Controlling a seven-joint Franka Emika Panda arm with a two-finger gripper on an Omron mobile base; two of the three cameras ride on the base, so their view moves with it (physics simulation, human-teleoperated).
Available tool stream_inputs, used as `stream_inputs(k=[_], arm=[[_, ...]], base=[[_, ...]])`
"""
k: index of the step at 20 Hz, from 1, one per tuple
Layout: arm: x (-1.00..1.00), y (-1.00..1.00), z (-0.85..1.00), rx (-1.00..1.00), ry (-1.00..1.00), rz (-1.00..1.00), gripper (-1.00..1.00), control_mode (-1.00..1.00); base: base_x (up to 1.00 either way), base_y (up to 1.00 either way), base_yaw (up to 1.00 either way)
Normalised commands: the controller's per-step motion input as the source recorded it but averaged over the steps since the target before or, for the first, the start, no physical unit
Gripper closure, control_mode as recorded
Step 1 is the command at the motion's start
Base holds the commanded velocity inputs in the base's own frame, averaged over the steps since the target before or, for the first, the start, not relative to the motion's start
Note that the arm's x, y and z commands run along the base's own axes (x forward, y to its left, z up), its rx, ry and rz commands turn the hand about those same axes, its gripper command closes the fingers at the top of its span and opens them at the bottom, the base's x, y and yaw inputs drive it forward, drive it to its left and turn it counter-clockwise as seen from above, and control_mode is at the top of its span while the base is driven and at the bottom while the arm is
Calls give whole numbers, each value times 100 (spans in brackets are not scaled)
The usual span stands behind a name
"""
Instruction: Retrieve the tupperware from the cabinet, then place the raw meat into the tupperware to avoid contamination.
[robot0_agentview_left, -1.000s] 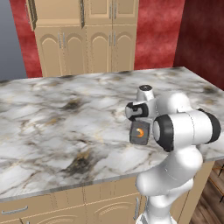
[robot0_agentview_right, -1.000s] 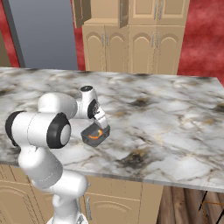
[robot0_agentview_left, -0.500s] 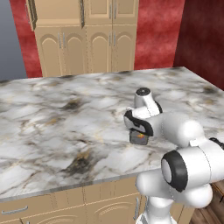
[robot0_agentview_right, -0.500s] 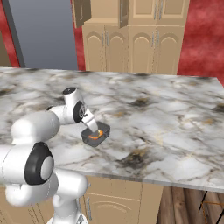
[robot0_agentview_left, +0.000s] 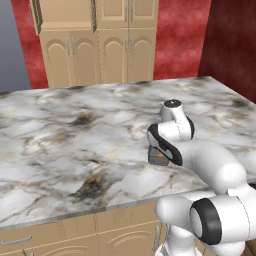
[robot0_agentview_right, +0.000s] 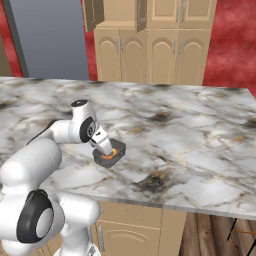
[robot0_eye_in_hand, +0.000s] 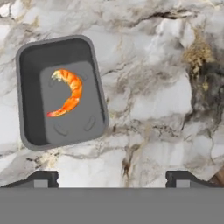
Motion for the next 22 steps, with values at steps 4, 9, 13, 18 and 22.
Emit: stream_inputs(k=[4,9,13,18,22], arm=[[-36,0,6,0,26,24,-100,-100],[-47,6,1,1,9,21,-100,-100],[-66,10,1,0,1,14,-100,-100],[-58,6,0,3,-1,5,-100,-100],[-52,22,0,3,-13,0,-100,-100]], base=[[0,0,0],[0,0,0],[0,0,0],[0,0,0],[0,0,0]])
